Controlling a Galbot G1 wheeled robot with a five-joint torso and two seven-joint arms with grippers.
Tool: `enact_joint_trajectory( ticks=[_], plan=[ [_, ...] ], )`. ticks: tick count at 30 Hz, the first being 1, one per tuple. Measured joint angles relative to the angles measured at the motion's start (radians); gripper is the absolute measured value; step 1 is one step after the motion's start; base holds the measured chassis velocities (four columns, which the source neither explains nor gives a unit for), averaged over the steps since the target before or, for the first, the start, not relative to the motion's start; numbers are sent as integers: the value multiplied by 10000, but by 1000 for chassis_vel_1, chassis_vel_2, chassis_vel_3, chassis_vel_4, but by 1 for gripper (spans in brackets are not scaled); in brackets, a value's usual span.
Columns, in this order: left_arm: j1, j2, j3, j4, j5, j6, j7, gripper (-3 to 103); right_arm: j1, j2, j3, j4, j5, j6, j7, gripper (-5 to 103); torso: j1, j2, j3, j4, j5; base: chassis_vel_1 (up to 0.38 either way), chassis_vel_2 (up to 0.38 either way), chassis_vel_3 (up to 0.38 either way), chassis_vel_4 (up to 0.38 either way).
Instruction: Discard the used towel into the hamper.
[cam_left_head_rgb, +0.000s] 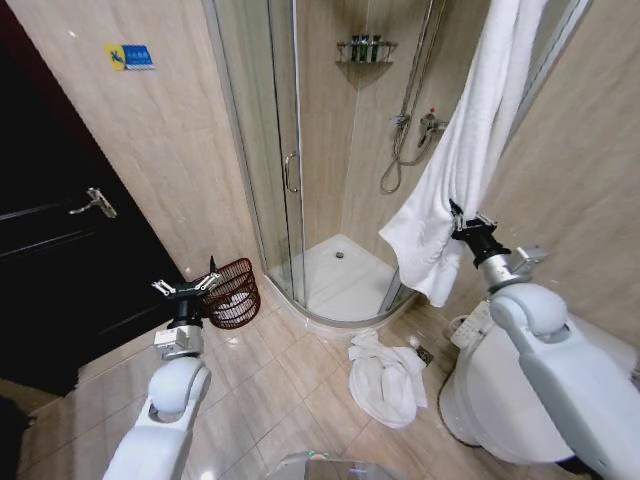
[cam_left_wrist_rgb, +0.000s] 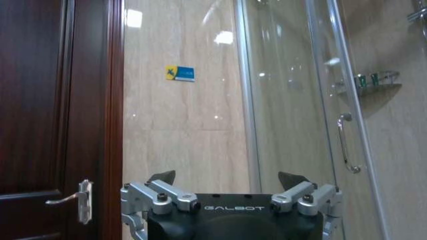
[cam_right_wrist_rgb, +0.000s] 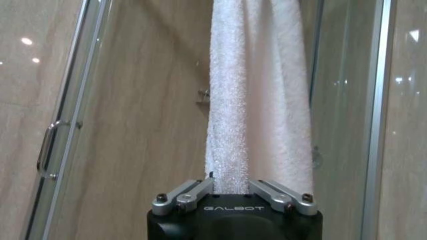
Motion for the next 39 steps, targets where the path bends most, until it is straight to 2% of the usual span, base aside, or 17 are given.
enact_joint_trajectory(
  ticks=[39],
  plan=[
    [-126,2,335,109,64,23,12,100,-2062,1761,210,277,-1462,832,-453,4,0,2,0,0,-2,0,0,0,0]
  ],
)
